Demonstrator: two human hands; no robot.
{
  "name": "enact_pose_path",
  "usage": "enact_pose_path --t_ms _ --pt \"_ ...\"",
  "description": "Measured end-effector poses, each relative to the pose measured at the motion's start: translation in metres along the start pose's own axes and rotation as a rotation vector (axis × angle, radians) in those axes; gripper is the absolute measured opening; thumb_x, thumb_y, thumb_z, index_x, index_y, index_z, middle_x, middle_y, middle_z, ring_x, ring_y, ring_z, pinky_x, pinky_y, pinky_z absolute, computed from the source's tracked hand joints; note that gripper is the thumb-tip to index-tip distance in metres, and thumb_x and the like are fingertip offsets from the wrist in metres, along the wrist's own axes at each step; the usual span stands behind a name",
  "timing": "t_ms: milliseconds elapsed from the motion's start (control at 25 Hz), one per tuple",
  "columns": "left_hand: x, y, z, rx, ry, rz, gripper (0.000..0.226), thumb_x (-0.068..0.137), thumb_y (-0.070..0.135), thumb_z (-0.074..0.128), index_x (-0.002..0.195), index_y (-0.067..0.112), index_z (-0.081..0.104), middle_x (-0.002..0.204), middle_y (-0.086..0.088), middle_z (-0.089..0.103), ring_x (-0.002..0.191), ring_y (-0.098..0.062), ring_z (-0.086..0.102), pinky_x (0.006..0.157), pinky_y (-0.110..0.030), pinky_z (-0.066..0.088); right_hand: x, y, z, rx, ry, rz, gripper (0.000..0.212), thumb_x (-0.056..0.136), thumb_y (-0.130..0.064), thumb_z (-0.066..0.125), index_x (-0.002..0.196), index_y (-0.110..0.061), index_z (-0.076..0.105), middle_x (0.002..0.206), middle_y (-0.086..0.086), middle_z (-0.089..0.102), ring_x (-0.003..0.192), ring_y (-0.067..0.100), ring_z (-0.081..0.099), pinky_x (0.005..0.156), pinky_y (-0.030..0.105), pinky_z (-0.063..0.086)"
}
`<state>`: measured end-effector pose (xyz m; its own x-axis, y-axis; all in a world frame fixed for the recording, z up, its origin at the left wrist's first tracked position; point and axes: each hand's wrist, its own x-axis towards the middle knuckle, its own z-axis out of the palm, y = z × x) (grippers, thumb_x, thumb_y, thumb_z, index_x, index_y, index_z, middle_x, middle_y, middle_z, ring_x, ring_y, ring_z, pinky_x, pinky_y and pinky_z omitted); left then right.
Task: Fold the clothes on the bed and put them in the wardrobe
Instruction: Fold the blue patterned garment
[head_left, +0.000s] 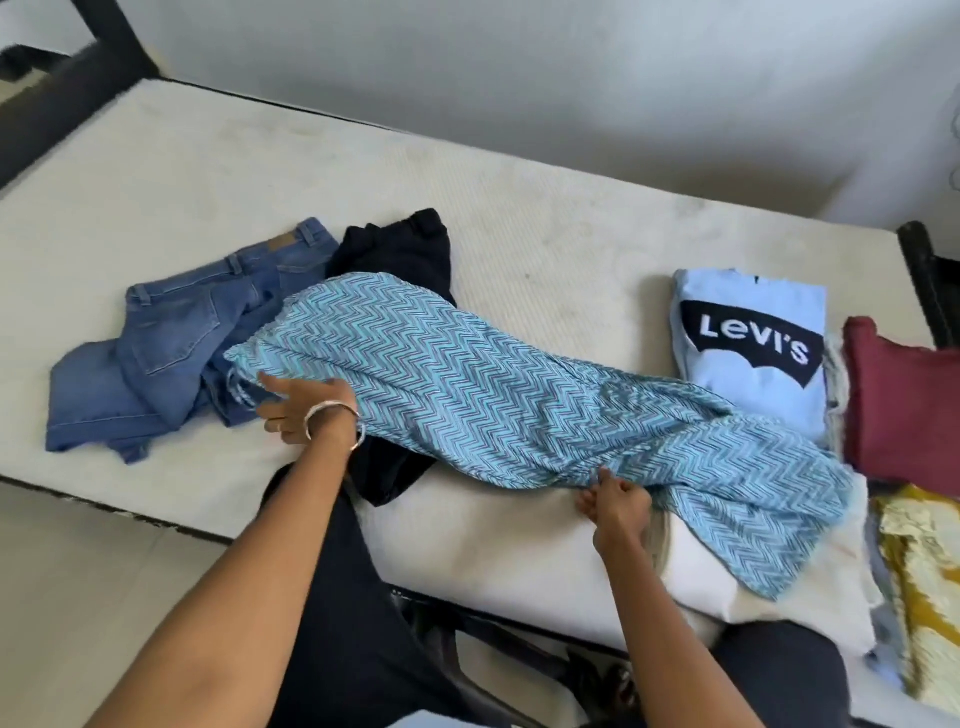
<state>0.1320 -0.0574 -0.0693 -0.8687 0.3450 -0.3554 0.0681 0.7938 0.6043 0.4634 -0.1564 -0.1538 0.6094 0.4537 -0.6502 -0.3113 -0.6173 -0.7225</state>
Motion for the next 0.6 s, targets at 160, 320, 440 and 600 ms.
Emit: enact_pose_path --t_ms 160,320,440,600 --pt "-0.104 -0.026 0.055 0.232 -0.054 0.747 0.046 0.072 0.012 0.065 0.117 0.018 0.058 0.136 -0.017 0.041 0.118 -0.041 0.041 0.098 -0.050 0.034 0.014 -0.031 -0.029 0.048 0.214 -0.181 0.016 0.091 -0.024 0.062 0.077 -0.020 0.056 0.074 0.013 0.066 0.057 0.028 0.064 0.060 0.047 0.058" --pt "-0.207 -0.022 0.119 0.372 -0.728 1.240 0.029 0.079 0.007 0.068 0.108 0.008 0.068 0.117 -0.019 0.058 0.110 -0.038 0.056 0.092 -0.035 0.041 0.028 -0.062 -0.103 -0.145 0.550 -0.348 0.025 0.088 -0.019 0.067 0.109 -0.009 0.059 0.109 0.020 0.065 0.104 0.038 0.059 0.092 0.046 0.046" --pt "-0.270 -0.022 0.158 0.598 -1.110 1.219 0.055 0.090 0.021 0.062 0.139 0.004 0.043 0.141 -0.019 0.044 0.130 -0.030 0.042 0.105 -0.027 0.028 0.042 -0.069 -0.157 -0.375 0.623 -0.059 0.063 0.082 -0.028 0.076 0.132 -0.010 0.041 0.136 0.024 0.041 0.127 0.042 0.037 0.097 0.053 0.040" --pt "-0.320 -0.018 0.198 0.673 -1.128 1.137 0.074 0.089 0.034 0.065 0.147 0.006 0.029 0.148 -0.018 0.038 0.135 -0.030 0.039 0.108 -0.030 0.029 0.065 -0.065 -0.199 -0.485 0.379 0.042 0.081 0.078 -0.027 0.081 0.139 -0.009 0.030 0.130 0.021 0.056 0.122 0.040 0.051 0.094 0.051 0.042"
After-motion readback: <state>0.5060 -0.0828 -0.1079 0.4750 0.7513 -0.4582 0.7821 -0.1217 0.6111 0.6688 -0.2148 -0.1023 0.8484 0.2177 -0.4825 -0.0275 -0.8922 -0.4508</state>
